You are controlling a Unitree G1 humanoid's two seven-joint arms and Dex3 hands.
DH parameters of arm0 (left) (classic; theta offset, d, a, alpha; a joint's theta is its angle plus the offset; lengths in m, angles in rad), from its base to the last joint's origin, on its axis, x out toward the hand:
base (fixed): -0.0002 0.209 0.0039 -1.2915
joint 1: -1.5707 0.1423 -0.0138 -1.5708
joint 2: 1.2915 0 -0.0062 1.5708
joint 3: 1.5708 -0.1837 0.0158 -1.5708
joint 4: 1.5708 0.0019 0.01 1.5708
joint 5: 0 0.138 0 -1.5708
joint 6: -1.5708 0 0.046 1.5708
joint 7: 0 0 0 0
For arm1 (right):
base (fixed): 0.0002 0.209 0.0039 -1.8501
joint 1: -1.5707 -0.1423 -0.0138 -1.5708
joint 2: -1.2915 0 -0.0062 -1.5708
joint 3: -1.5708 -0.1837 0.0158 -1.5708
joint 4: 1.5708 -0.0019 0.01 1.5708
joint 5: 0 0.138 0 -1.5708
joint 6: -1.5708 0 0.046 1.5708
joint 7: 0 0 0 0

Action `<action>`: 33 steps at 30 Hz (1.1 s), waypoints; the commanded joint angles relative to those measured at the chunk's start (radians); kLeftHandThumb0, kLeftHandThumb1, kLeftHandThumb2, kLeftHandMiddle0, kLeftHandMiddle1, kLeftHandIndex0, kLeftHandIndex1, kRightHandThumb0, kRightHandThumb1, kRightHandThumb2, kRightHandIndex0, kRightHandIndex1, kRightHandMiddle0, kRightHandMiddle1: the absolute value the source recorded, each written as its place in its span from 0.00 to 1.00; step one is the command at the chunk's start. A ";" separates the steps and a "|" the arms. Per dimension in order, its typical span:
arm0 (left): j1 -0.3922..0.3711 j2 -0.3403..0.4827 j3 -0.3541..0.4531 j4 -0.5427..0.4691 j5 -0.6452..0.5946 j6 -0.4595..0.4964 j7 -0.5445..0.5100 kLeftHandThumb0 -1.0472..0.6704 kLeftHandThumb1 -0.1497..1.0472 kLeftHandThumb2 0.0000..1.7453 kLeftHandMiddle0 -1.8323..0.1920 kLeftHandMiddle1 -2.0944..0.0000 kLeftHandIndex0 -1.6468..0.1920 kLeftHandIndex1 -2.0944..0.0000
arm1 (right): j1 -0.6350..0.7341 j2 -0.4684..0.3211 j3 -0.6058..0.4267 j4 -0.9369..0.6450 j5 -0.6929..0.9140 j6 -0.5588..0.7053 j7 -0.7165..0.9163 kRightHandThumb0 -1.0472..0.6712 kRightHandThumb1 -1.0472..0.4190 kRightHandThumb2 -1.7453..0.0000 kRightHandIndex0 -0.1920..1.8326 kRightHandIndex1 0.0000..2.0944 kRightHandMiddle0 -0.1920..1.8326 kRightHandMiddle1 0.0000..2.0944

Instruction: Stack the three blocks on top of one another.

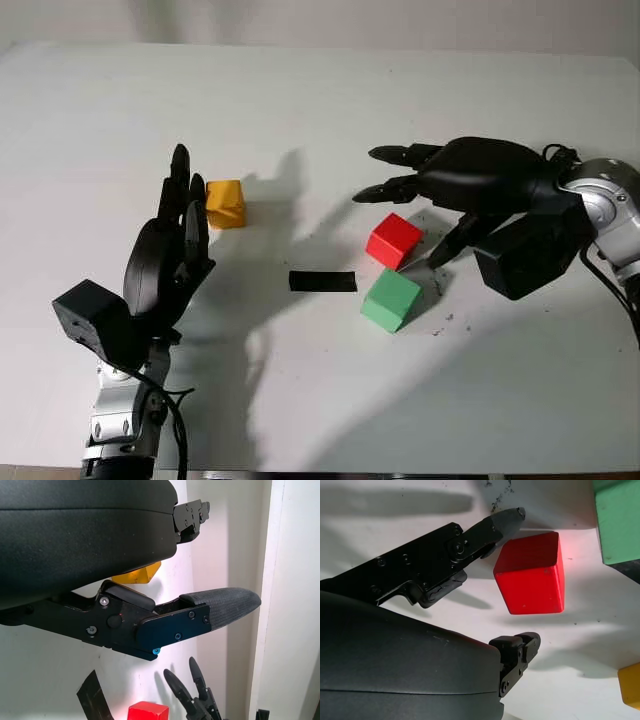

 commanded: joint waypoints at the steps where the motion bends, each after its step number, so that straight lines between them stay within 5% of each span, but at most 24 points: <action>1: 0.011 0.004 -0.001 -0.016 0.000 0.001 -0.001 0.15 1.00 0.39 1.00 1.00 1.00 1.00 | -0.009 0.009 0.006 0.021 0.004 -0.016 -0.013 0.30 0.16 0.97 0.11 0.03 0.29 0.05; 15: 0.016 0.004 -0.002 -0.019 0.002 0.007 0.001 0.15 1.00 0.39 1.00 1.00 1.00 1.00 | -0.010 0.033 -0.005 0.083 0.029 -0.054 -0.053 0.37 0.12 0.96 0.17 0.05 0.44 0.13; 19: 0.014 0.003 -0.003 -0.016 0.000 0.007 -0.001 0.15 1.00 0.39 1.00 1.00 1.00 1.00 | -0.015 0.032 -0.003 0.096 0.027 -0.072 -0.083 0.38 0.09 0.97 0.21 0.03 0.36 0.46; 21: 0.011 0.004 -0.003 -0.008 0.006 -0.002 0.000 0.15 1.00 0.39 1.00 1.00 1.00 1.00 | -0.021 0.027 0.002 0.098 0.009 -0.082 -0.103 0.38 0.08 0.97 0.22 0.03 0.35 0.54; 33: 0.000 -0.003 -0.006 0.010 0.012 -0.011 0.005 0.15 1.00 0.39 1.00 1.00 1.00 1.00 | -0.048 0.040 -0.012 0.141 0.062 -0.099 -0.110 0.36 0.09 0.97 0.24 0.03 0.33 0.64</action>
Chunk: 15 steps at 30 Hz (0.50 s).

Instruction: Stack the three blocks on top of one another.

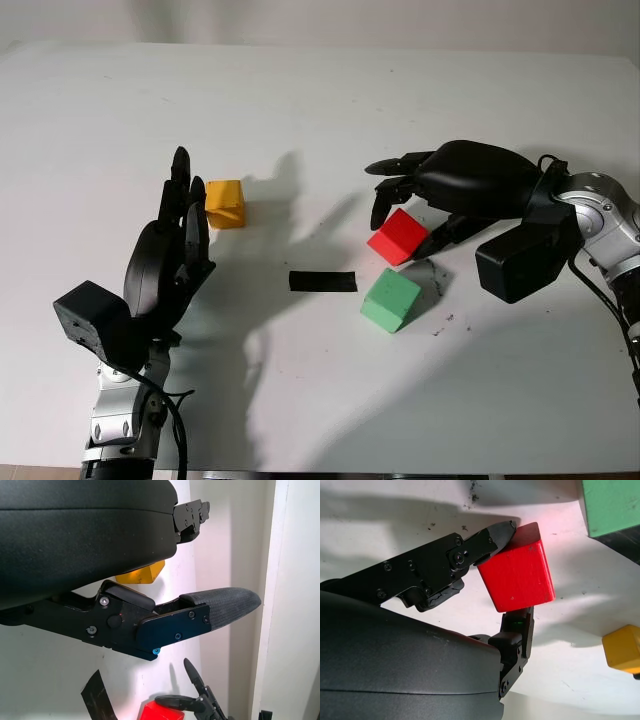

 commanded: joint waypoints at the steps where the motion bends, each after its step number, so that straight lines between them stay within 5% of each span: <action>1: -0.007 -0.002 -0.006 0.008 0.008 -0.015 0.002 0.15 1.00 0.39 1.00 1.00 1.00 1.00 | -0.016 0.006 -0.014 -0.006 0.025 0.014 0.015 0.35 0.09 0.97 0.24 0.03 0.32 0.65; 15: -0.005 -0.008 -0.008 0.017 0.002 -0.024 -0.002 0.16 1.00 0.39 1.00 1.00 1.00 1.00 | -0.077 0.065 -0.084 -0.141 0.232 0.280 0.207 0.38 0.09 0.97 0.23 0.03 0.33 0.59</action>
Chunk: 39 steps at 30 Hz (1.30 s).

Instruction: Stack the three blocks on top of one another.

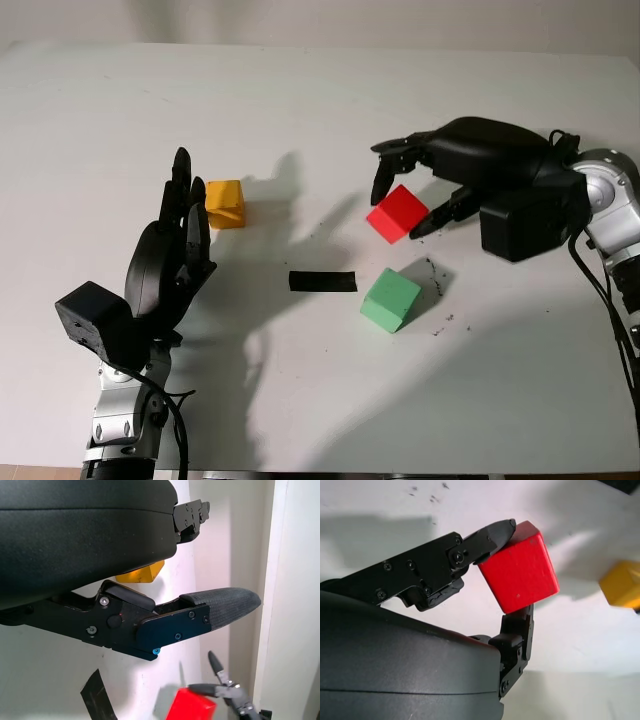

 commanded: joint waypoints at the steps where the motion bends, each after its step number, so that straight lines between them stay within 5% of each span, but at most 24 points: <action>1: -0.005 -0.007 -0.005 0.007 -0.001 -0.012 -0.001 0.16 1.00 0.39 1.00 1.00 1.00 1.00 | -0.019 0.029 -0.014 -0.040 0.043 0.035 0.034 0.37 0.10 0.97 0.23 0.03 0.34 0.59; 9: 0.001 -0.010 -0.006 0.005 0.006 -0.021 0.007 0.16 1.00 0.39 1.00 1.00 1.00 1.00 | 0.081 0.112 -0.024 -0.242 0.154 0.293 0.133 0.35 0.10 0.97 0.23 0.02 0.33 0.64; 22: 0.004 -0.014 -0.011 -0.003 0.003 -0.016 0.014 0.16 1.00 0.39 1.00 1.00 1.00 1.00 | 0.300 0.180 -0.030 -0.629 0.155 0.744 0.076 0.36 0.08 0.97 0.20 0.02 0.27 0.70; 39: -0.002 -0.014 -0.019 -0.002 0.005 -0.013 0.020 0.15 1.00 0.38 1.00 1.00 1.00 1.00 | 0.365 0.263 0.000 -0.681 0.089 0.843 -0.027 0.40 0.05 0.97 0.19 0.02 0.19 0.82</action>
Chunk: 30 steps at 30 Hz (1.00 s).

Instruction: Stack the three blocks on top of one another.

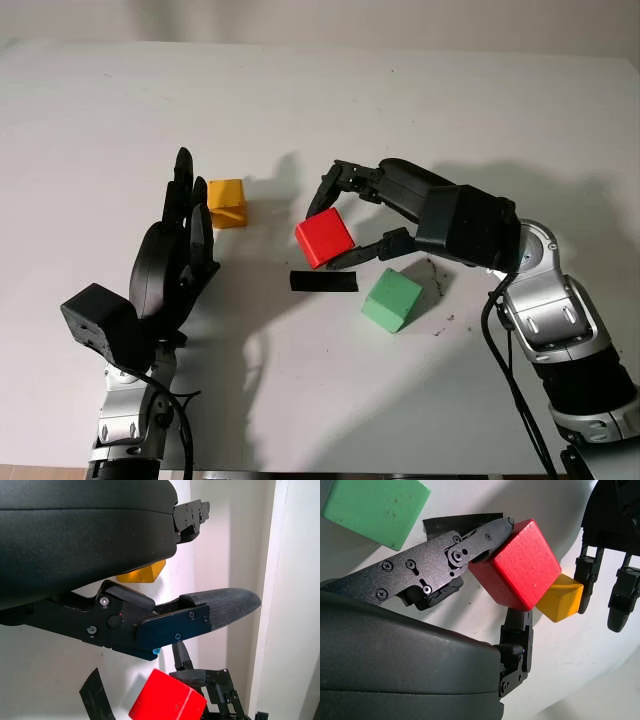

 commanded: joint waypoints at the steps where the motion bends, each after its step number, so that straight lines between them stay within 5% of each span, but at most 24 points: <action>1: -0.002 -0.002 -0.003 -0.003 0.004 -0.005 0.000 0.15 1.00 0.38 1.00 1.00 1.00 1.00 | -0.023 0.010 0.007 0.017 -0.003 0.008 0.000 0.41 0.05 0.97 0.19 0.02 0.19 0.82; 30: 0.011 -0.002 0.000 -0.010 0.001 -0.006 0.004 0.16 1.00 0.37 1.00 1.00 1.00 1.00 | -0.068 -0.026 0.064 0.124 -0.089 -0.026 0.101 0.42 0.07 0.97 0.21 0.03 0.23 0.73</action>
